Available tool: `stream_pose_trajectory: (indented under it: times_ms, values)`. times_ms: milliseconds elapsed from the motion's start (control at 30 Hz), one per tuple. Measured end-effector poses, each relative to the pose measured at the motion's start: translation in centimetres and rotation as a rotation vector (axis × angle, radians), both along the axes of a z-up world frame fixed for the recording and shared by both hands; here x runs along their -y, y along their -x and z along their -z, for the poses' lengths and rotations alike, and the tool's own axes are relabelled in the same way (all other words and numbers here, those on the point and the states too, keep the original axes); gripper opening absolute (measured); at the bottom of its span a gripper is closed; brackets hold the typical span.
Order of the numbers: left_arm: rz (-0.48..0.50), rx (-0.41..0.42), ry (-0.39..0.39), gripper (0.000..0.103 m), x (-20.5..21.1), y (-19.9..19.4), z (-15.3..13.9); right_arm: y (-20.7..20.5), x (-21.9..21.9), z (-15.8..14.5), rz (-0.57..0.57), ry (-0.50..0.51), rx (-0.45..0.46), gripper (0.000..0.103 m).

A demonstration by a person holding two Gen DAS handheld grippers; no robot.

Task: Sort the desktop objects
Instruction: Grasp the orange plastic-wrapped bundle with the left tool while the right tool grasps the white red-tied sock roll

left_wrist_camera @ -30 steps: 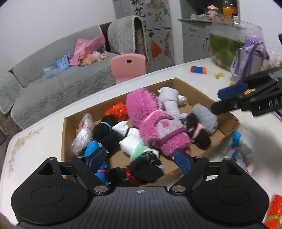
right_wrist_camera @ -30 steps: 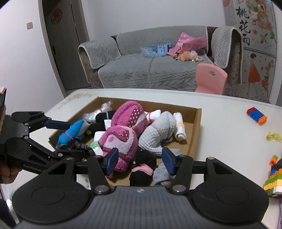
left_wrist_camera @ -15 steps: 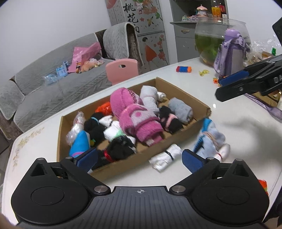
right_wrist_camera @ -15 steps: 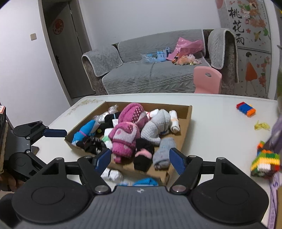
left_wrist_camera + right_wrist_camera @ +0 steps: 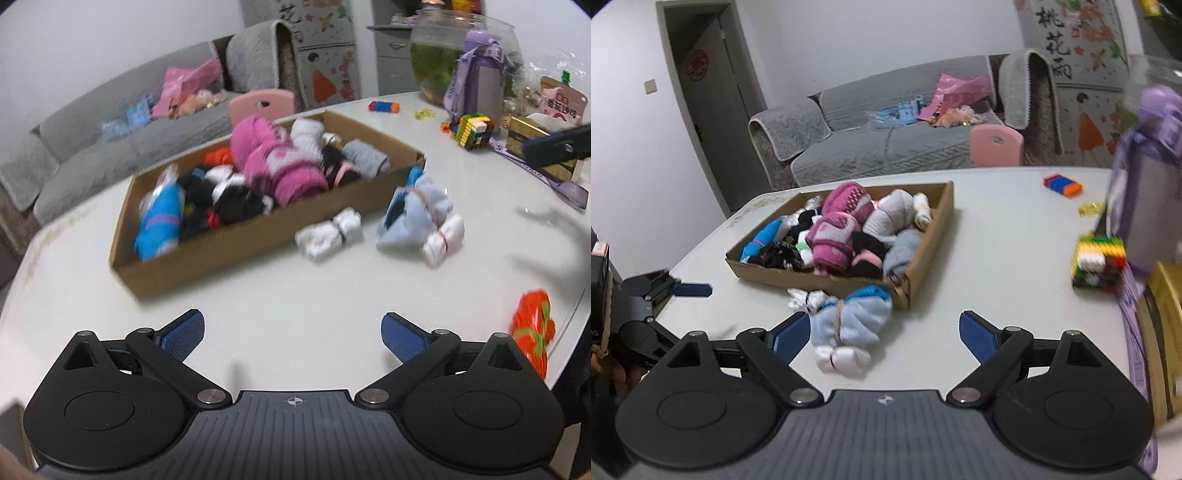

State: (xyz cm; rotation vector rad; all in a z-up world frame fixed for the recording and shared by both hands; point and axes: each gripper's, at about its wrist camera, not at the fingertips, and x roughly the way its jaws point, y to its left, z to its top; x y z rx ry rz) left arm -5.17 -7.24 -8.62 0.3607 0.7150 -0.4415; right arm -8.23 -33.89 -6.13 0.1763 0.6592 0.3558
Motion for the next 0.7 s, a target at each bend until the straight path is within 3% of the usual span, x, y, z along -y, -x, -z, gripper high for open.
stream_pose_trajectory:
  times_ms: [133, 267, 500, 700]
  values:
    - [-0.003, -0.024, 0.067, 0.103, -1.4, 2.5, 0.2, 2.2, -0.4, 0.6, -0.048, -0.008, -0.007, 0.086]
    - [0.068, -0.044, 0.142, 0.103, -0.3, 5.1, -0.3, 3.7, -1.5, 0.9, -0.1, 0.026, -0.004, 0.089]
    - [0.288, 0.038, 0.063, 0.103, 6.7, 8.6, 0.4, 3.1, -2.5, 1.2, -0.087, 0.03, 0.008, 0.09]
    - [0.307, -0.012, 0.059, 0.102, 9.2, 7.1, 2.7, 2.9, -3.2, 1.9, -0.085, 0.05, 0.013, 0.09]
